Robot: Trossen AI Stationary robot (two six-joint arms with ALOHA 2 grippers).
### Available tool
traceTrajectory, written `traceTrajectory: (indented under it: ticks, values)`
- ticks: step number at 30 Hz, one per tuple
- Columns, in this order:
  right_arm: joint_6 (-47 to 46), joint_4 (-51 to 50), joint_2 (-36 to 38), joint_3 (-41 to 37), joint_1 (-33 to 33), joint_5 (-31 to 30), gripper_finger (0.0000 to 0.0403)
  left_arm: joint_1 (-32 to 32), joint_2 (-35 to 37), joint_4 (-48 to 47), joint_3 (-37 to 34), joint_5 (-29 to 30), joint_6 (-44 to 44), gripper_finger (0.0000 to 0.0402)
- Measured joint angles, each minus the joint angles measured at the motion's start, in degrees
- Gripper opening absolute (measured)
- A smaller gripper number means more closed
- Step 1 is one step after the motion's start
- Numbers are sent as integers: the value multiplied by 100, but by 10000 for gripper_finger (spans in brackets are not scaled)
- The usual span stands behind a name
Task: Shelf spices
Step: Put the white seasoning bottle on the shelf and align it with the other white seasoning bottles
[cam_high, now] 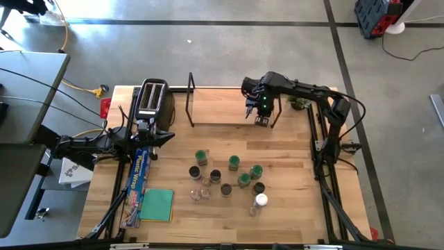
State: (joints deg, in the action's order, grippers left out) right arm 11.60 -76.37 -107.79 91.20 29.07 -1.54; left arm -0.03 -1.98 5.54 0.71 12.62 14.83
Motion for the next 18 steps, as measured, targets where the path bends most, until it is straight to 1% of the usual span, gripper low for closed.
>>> traceTrajectory:
  ticks: [12,15,18]
  values:
    - [-11,1,0,0,249,-4,4,2,0,0,0,-2,0,0]
    - [-5,-1,0,0,254,-150,4,0,0,-2,0,-2,0,0]
    - [32,-1,0,0,257,-173,4,0,0,-7,0,-2,0,0]
